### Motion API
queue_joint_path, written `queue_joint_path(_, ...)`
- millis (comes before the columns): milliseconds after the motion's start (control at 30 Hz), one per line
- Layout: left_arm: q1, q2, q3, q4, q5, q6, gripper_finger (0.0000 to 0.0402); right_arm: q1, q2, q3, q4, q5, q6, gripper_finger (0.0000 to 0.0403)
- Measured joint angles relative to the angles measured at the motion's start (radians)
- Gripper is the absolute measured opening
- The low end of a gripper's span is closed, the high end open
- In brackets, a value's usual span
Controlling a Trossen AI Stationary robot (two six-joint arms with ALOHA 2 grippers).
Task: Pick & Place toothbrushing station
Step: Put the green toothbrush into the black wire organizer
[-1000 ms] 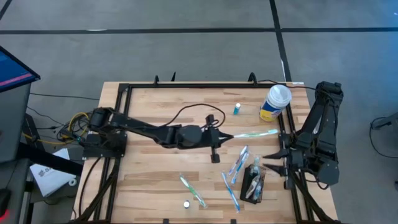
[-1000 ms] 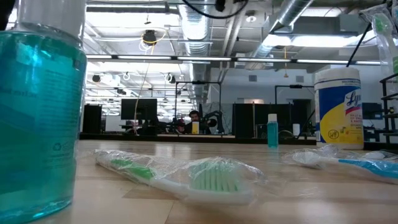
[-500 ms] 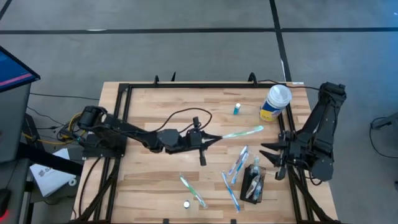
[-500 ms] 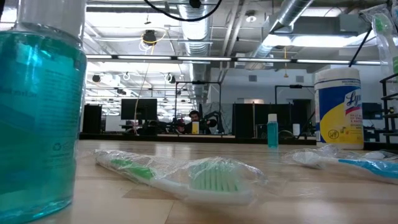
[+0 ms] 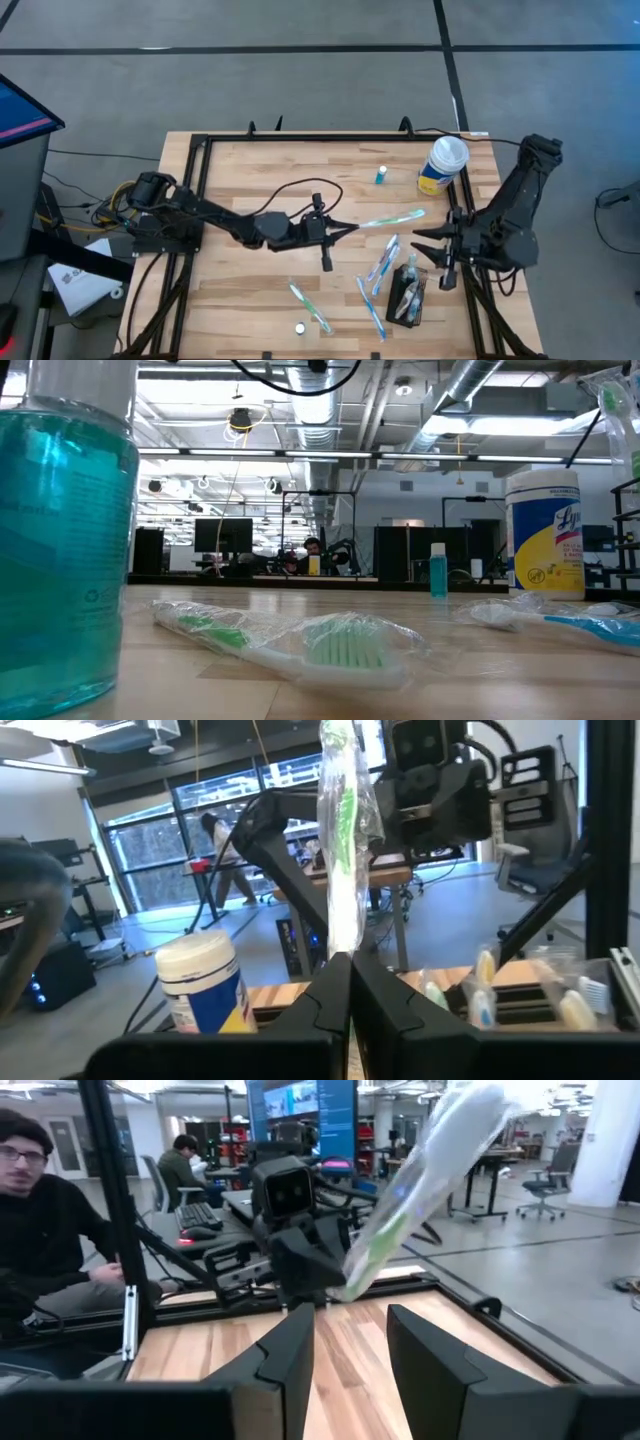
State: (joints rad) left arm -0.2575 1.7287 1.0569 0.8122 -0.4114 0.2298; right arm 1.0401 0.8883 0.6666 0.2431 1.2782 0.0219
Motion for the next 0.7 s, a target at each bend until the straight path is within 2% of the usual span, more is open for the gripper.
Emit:
queue_joint_path(300,-0.007,0.0,0.0,0.006,0.0,0.002,0.0,-0.081,0.0,0.0,0.007,-0.103,-0.023,0.0118)
queue_joint_path(700,-0.007,0.0,0.0,0.007,0.0,0.007,0.0,-0.14,0.0,0.0,0.161,-0.131,-0.18,0.0118)
